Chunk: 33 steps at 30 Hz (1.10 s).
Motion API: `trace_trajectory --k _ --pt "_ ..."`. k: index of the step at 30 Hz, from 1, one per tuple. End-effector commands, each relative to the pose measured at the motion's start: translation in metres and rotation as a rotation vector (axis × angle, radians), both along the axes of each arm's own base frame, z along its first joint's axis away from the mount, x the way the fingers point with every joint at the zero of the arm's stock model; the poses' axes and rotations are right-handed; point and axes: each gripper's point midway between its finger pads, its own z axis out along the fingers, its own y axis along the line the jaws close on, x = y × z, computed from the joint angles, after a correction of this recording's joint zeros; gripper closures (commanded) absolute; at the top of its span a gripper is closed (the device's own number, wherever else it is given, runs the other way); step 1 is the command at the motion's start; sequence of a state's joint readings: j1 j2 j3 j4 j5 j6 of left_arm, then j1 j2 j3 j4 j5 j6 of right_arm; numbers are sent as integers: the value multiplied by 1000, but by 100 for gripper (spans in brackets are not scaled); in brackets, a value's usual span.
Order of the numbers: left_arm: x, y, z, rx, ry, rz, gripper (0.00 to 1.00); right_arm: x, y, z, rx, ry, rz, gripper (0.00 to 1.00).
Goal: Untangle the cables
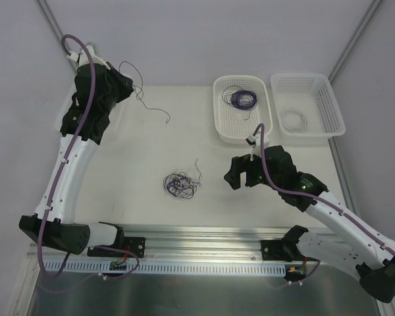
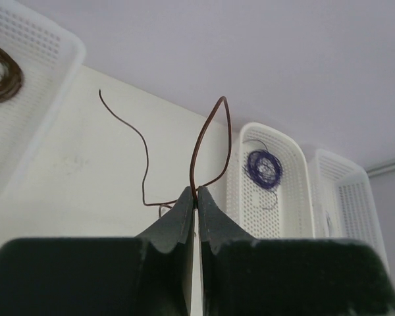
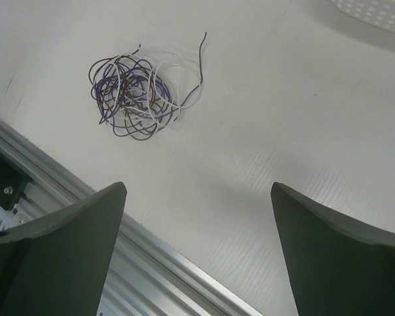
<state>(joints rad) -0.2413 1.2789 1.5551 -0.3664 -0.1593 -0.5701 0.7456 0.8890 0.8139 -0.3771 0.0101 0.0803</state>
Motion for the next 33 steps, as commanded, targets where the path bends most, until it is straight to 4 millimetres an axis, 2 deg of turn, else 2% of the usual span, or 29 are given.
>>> trace_trajectory --k 1,3,4,6,7,8,12,15,18,19,21,22,25,27,28,29,30,31,32,33 --pt "13 28 33 79 -75 24 100 -12 -5 22 -25 -32 77 3" --pt "27 53 31 91 -65 83 100 -15 -8 23 -47 -43 97 3" --pt "30 68 41 94 -83 112 100 -15 -9 25 -50 -50 99 3" --pt "42 84 38 104 -71 142 100 -15 -10 26 -59 -59 106 3" --pt "44 85 45 111 -85 139 100 -14 -10 27 -62 -61 108 3" --pt "51 107 41 117 -73 180 100 -14 -9 27 -68 -64 117 3" --pt "65 142 42 132 -67 236 100 -14 -1 31 -63 -63 158 3" --pt "79 173 16 170 -5 309 100 -10 3 29 -63 -62 164 3" --pt "98 197 -25 197 79 346 100 -11 9 24 -62 -43 186 3" --pt "108 202 -48 196 122 345 100 -12 11 21 -61 -31 197 3" --pt "118 209 -75 194 172 335 100 -16 17 19 -42 -15 229 3" --pt "127 212 -98 196 217 334 100 -17 19 17 -38 -5 239 3" --pt "134 221 -140 212 303 345 97 -18 20 16 -37 5 242 3" --pt "130 222 -158 188 343 353 82 -17 19 16 -46 8 237 3" --pt "125 222 -154 179 337 358 73 -17 18 16 -49 9 234 3" --pt "122 220 -154 172 338 357 54 -17 16 14 -62 13 227 3" --pt "116 218 -157 166 346 357 42 -17 15 12 -68 20 220 3" --pt "110 216 -145 166 323 358 33 -16 14 12 -73 22 216 3" --pt "105 215 -141 163 318 360 25 -16 13 11 -75 28 212 3" --pt "97 213 -144 150 325 362 11 -17 14 10 -73 34 213 3"
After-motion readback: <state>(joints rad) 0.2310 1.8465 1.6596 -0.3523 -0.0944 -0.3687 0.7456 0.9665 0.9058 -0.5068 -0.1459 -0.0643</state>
